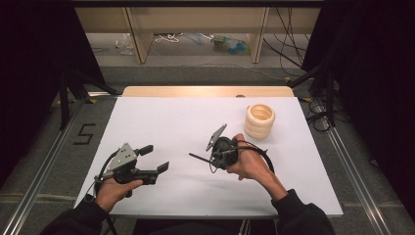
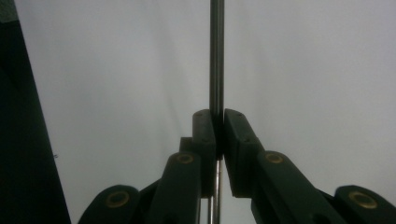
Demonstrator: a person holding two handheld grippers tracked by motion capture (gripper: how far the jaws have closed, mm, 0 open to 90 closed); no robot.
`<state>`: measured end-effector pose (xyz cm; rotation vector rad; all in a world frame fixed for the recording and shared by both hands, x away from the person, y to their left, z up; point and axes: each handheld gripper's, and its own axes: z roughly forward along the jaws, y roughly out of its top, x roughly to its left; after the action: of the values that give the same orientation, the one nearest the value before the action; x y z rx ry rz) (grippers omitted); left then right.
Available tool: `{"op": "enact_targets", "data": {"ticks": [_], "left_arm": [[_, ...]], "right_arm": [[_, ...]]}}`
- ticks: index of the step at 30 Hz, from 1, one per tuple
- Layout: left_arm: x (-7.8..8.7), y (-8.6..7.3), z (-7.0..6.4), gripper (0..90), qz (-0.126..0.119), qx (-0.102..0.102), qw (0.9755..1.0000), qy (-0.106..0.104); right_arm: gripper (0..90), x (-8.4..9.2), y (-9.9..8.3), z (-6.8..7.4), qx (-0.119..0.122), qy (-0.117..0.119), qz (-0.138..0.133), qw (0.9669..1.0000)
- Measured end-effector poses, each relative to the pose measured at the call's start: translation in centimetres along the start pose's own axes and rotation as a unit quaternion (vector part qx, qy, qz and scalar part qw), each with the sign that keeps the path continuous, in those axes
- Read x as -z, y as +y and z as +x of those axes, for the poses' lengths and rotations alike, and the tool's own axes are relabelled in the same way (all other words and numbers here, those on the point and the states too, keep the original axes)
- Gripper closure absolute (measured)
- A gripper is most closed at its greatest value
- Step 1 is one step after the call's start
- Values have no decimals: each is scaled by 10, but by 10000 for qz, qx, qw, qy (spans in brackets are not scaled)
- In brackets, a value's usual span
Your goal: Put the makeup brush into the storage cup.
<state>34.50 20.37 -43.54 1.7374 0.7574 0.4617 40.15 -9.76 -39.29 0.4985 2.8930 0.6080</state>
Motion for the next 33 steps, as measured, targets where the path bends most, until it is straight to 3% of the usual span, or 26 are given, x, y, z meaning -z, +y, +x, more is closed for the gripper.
{"op": "enact_targets", "data": {"ticks": [2, 10, 13, 16, 18, 22, 26, 33], "left_arm": [[-1, 0, -1, 161, 49, 17, 10000, -29], [-9, -2, -8, 161, 319, -75, 9989, -349], [-13, -2, -12, 162, 458, -238, 9968, -604], [-16, -3, -17, 162, 590, -160, 9949, -799], [-17, -3, -18, 162, 644, -302, 9930, -946], [-19, -3, -26, 167, 734, -302, 9899, -1176], [-23, -4, -33, 179, 852, -339, 9871, -1309], [-29, -3, -42, 213, 978, -495, 9826, -1501]], "right_arm": [[841, 1, -1, 6, -21, 52, -4, 10000], [841, 2, 1, 26, 334, 247, 73, 9991], [841, 2, 2, 32, 402, 304, 15, 9987], [840, 2, 3, 36, 488, 366, -10, 9981], [841, 1, 4, 39, 562, 412, 31, 9976], [840, -2, 4, 46, 668, 469, 53, 9966], [840, -4, 5, 50, 817, 590, 94, 9949], [840, -6, 7, 56, 956, 594, 133, 9936]]}}
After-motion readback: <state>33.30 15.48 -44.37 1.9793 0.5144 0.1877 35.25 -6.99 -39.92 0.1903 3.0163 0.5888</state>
